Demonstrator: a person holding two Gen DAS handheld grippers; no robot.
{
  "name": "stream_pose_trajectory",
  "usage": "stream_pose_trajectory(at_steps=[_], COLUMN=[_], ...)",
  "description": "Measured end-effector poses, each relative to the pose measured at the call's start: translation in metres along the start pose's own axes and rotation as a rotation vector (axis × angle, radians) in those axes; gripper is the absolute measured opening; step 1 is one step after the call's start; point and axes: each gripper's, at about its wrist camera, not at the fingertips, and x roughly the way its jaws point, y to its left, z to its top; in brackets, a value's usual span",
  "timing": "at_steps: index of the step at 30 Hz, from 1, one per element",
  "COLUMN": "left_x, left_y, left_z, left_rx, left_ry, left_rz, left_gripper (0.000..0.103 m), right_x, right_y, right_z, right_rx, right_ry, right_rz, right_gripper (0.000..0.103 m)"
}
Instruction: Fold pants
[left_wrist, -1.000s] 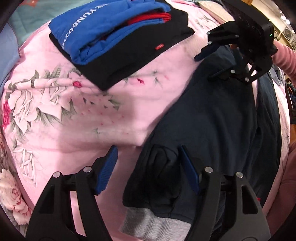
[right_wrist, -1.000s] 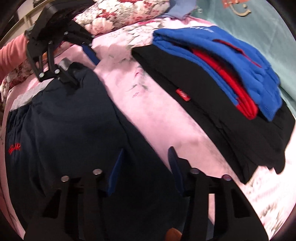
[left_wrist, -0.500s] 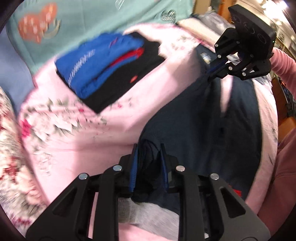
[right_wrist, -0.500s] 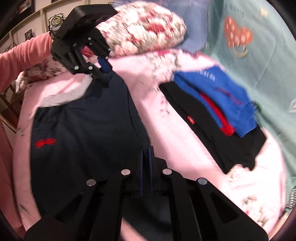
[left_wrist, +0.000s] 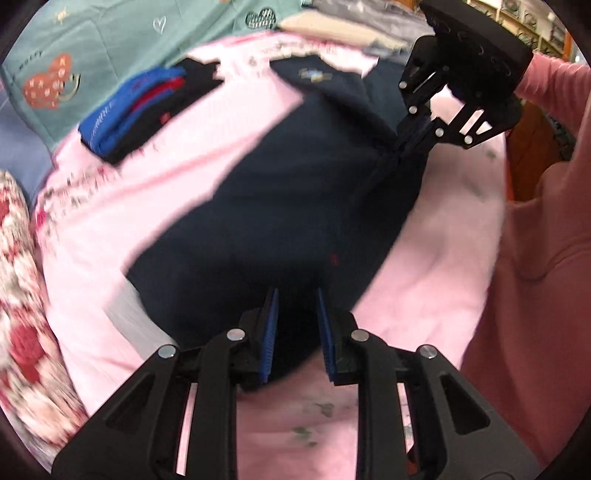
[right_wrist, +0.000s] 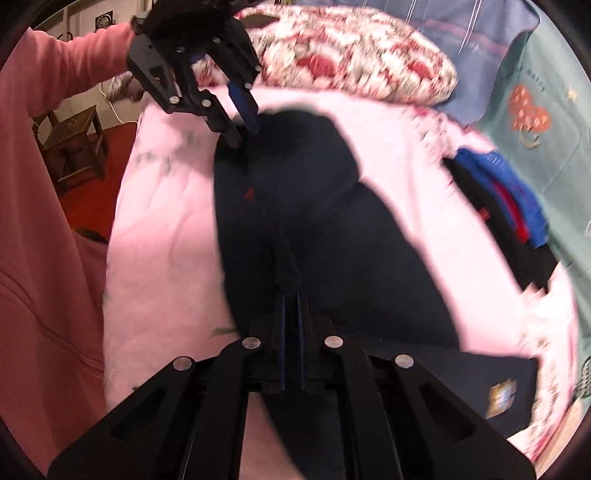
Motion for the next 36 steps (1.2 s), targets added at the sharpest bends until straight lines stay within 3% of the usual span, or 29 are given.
stream_pose_trajectory(at_steps=[5, 6, 8, 9, 10, 13, 15, 18, 22, 23, 24, 26, 27, 28, 32, 36], left_x=[-0.002, -0.012, -0.037, -0.043, -0.048, -0.048, -0.043, -0.032, -0.014, -0.007, -0.001, 0.007, 0.007, 0.007, -0.028, -0.055], left_y=[0.002, 0.001, 0.006, 0.011, 0.018, 0.059, 0.086, 0.112, 0.129, 0.132, 0.135, 0.138, 0.138, 0.139, 0.13, 0.103], left_z=[-0.018, -0.019, -0.023, -0.023, -0.024, -0.028, -0.039, -0.052, -0.065, -0.066, -0.067, -0.065, -0.064, -0.063, -0.059, -0.06], left_rx=[-0.098, -0.102, -0.139, -0.163, -0.199, -0.376, -0.524, -0.689, -0.81, -0.834, -0.851, -0.858, -0.851, -0.85, -0.812, -0.738], left_ry=[-0.025, -0.051, -0.122, -0.142, -0.159, -0.181, -0.179, -0.166, -0.164, -0.159, -0.157, -0.145, -0.142, -0.146, -0.24, -0.293], left_rz=[0.018, 0.048, 0.107, 0.133, 0.154, 0.147, 0.097, 0.001, -0.152, -0.198, -0.239, -0.275, -0.262, -0.258, -0.235, -0.17], left_gripper=[0.026, 0.032, 0.068, 0.072, 0.073, 0.073, 0.071, 0.07, 0.066, 0.06, 0.057, 0.04, 0.039, 0.038, 0.038, 0.038], right_x=[0.009, 0.004, -0.014, -0.02, -0.022, -0.009, 0.01, 0.028, 0.047, 0.054, 0.056, 0.066, 0.069, 0.068, 0.034, 0.02], right_y=[0.009, 0.009, 0.01, 0.01, 0.014, 0.024, 0.03, 0.03, 0.033, 0.033, 0.033, 0.032, 0.032, 0.031, 0.034, 0.048], right_z=[-0.009, -0.006, 0.005, 0.01, 0.019, 0.041, 0.055, 0.068, 0.087, 0.092, 0.095, 0.101, 0.104, 0.106, 0.116, 0.115], right_rx=[0.02, 0.026, 0.036, 0.043, 0.042, 0.001, -0.032, -0.04, -0.078, -0.086, -0.088, -0.106, -0.118, -0.13, -0.11, -0.14], right_ry=[0.01, 0.003, -0.074, -0.112, -0.159, -0.208, -0.211, -0.225, -0.218, -0.215, -0.213, -0.197, -0.192, -0.192, -0.274, -0.276], right_rz=[-0.054, -0.058, -0.064, -0.062, -0.054, -0.069, -0.091, -0.059, -0.079, -0.094, -0.103, -0.14, -0.147, -0.152, -0.165, -0.133], right_gripper=[0.009, 0.013, 0.03, 0.039, 0.039, 0.039, 0.039, 0.039, 0.039, 0.039, 0.039, 0.033, 0.015, 0.01, 0.009, 0.009])
